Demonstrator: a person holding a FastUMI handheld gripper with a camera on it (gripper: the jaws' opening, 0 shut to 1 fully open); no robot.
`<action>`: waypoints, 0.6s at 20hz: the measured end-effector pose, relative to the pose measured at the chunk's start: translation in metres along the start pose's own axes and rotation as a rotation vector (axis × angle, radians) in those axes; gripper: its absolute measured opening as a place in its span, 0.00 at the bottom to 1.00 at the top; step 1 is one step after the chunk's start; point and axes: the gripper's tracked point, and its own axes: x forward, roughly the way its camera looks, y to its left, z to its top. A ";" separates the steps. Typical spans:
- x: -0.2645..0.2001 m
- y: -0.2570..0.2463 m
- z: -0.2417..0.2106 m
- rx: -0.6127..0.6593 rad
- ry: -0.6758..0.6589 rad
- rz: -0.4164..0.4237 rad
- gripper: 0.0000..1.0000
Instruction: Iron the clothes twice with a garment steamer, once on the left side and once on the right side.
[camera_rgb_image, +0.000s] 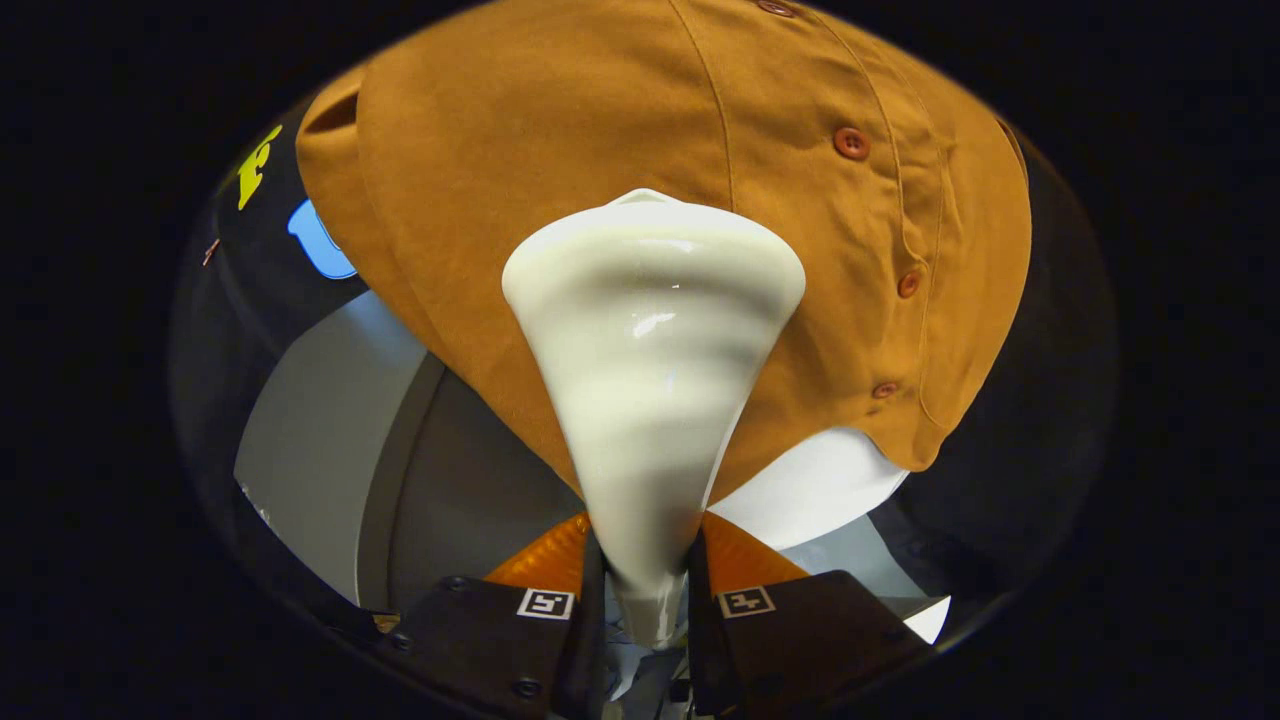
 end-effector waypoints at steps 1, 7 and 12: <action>0.000 -0.003 -0.007 0.002 0.013 -0.008 0.37; -0.035 -0.006 -0.003 -0.009 -0.042 -0.032 0.37; -0.091 -0.021 0.058 -0.004 -0.215 -0.047 0.37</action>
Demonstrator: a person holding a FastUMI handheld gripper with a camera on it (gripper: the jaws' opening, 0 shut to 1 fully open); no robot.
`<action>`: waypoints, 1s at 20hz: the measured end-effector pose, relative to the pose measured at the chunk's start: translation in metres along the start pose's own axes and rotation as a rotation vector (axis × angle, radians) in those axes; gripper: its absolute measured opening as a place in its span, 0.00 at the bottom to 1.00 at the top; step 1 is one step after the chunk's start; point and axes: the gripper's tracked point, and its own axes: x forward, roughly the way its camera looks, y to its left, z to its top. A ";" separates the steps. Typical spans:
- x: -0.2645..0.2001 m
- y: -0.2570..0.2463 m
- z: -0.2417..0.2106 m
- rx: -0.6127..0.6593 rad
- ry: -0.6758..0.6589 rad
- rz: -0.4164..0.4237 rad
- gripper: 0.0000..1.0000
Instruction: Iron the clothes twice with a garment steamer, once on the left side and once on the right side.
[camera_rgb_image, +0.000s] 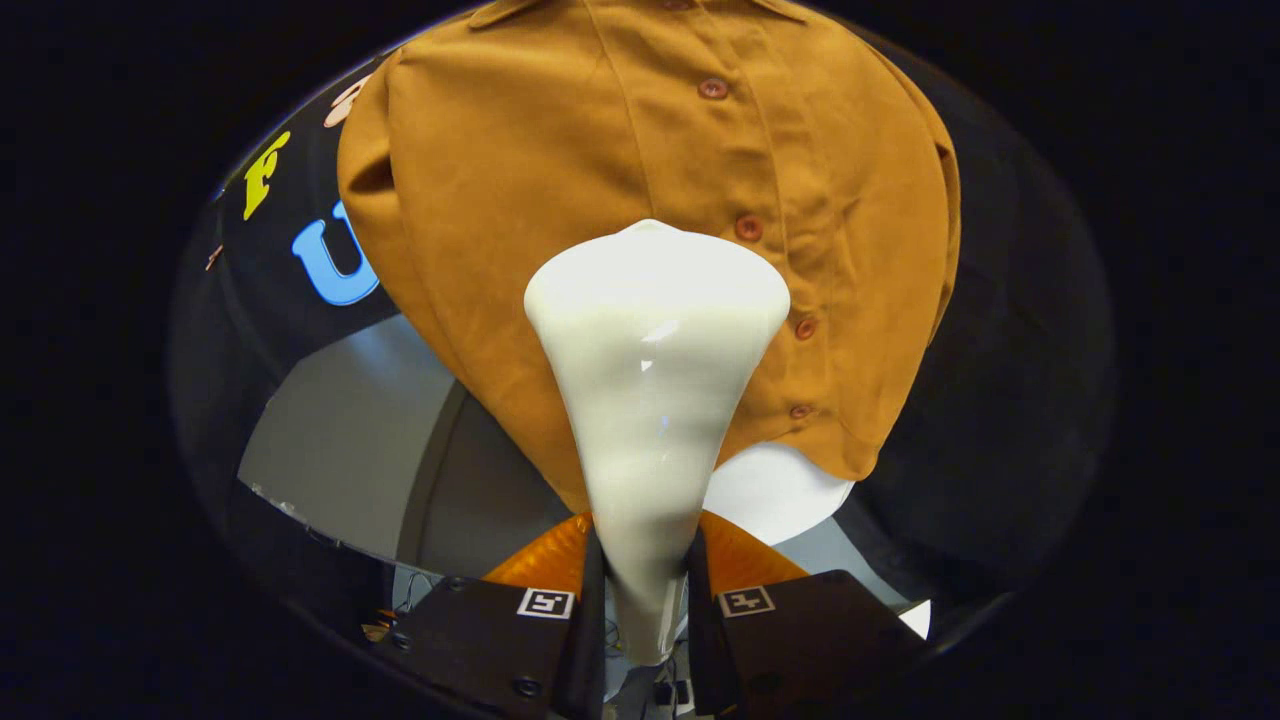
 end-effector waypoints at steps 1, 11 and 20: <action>-0.012 -0.004 0.019 0.005 -0.038 -0.006 0.37; -0.055 -0.068 0.154 0.033 -0.305 -0.098 0.37; -0.032 -0.092 0.174 0.070 -0.300 -0.108 0.37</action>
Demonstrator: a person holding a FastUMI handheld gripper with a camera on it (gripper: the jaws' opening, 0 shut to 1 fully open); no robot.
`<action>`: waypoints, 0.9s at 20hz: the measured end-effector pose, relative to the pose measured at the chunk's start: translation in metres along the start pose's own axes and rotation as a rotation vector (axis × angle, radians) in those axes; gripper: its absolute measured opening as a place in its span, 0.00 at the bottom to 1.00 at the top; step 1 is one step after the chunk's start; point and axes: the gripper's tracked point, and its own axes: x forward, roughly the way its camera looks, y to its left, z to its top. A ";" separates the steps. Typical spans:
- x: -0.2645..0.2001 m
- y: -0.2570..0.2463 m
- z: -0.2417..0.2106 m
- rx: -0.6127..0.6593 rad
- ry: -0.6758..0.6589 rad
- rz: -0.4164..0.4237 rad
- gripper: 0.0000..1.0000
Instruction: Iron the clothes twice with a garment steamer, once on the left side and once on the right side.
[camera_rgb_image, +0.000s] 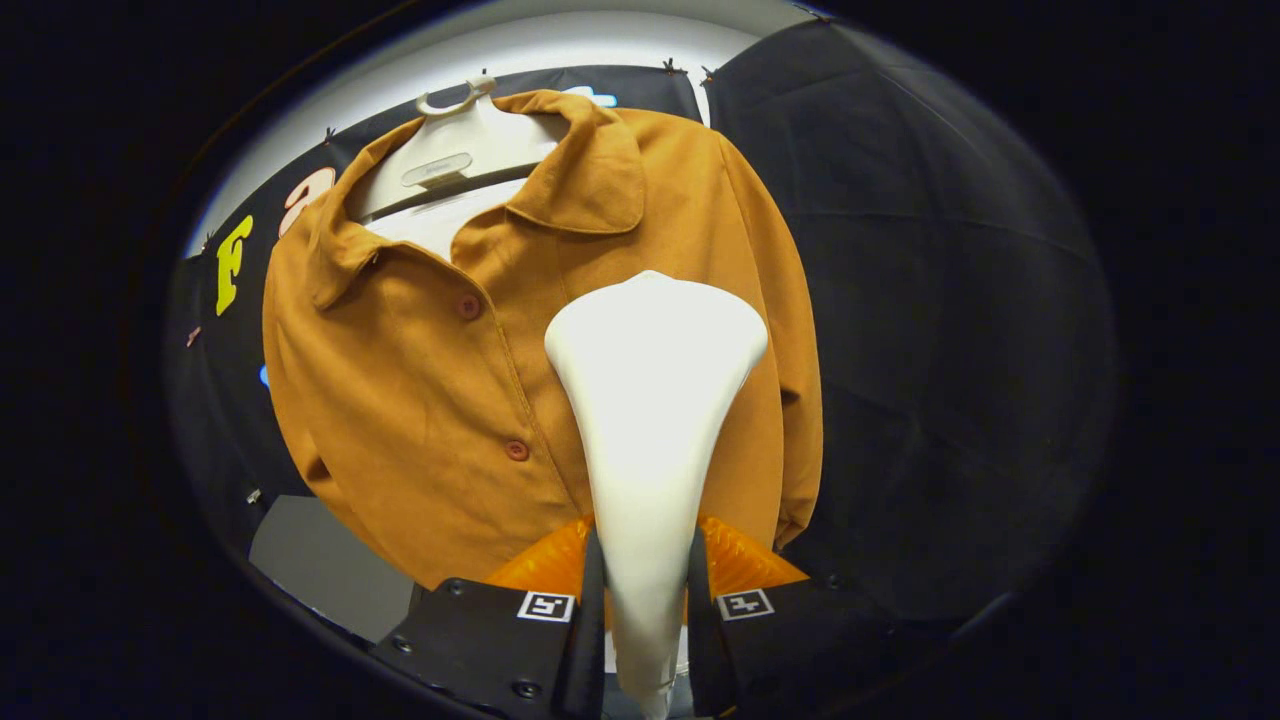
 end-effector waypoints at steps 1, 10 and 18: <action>0.003 -0.001 -0.009 0.000 0.020 -0.004 0.37; 0.023 -0.021 -0.092 0.010 0.222 -0.042 0.37; 0.029 -0.043 -0.165 0.034 0.392 -0.090 0.37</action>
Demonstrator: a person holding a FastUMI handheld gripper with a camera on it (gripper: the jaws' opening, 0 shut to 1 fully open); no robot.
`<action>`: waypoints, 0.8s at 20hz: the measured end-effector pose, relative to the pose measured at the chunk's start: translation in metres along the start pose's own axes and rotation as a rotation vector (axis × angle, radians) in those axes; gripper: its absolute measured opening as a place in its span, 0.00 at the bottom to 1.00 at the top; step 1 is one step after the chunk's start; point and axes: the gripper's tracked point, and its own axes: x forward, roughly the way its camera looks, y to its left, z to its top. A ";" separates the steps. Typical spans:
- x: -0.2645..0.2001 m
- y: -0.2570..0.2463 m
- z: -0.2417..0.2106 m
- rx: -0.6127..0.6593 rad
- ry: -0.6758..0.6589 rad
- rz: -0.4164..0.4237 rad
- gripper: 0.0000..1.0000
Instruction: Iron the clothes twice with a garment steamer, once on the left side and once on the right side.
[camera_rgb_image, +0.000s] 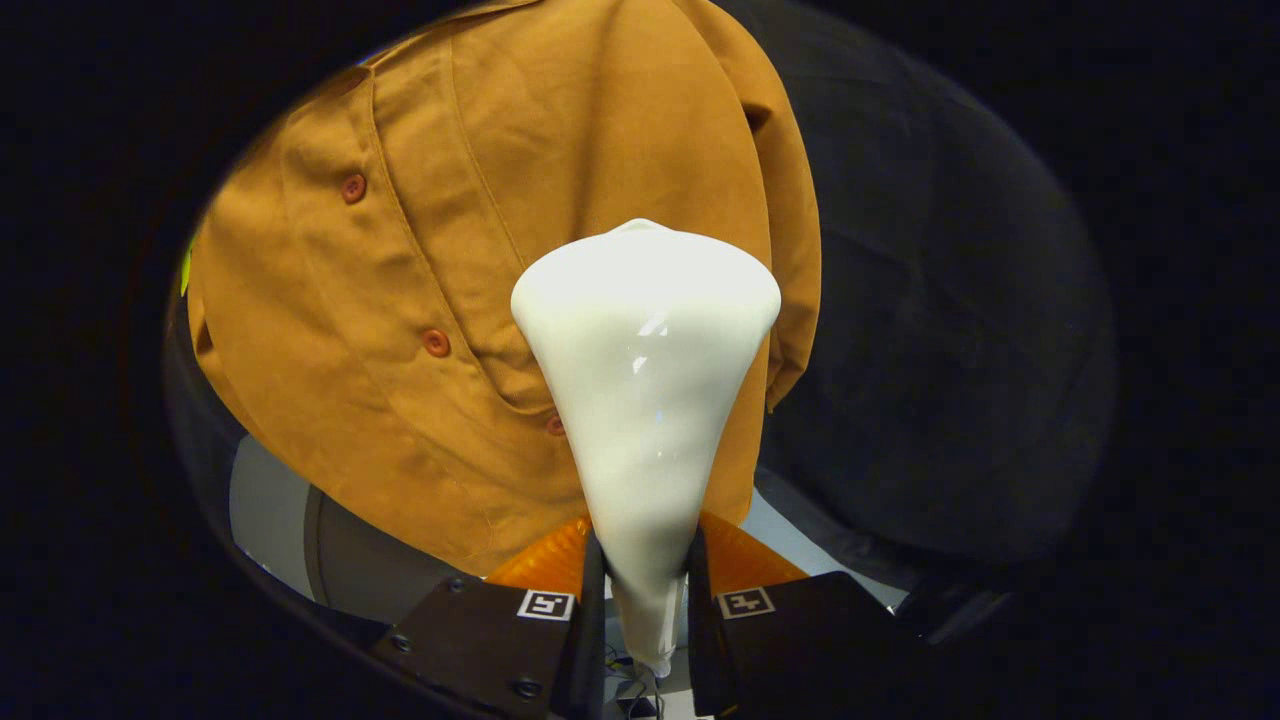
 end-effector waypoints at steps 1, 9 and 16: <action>0.004 -0.001 -0.007 0.001 0.018 -0.002 0.37; 0.018 -0.015 -0.054 0.050 0.124 -0.036 0.37; -0.012 -0.014 -0.066 0.058 0.100 -0.076 0.37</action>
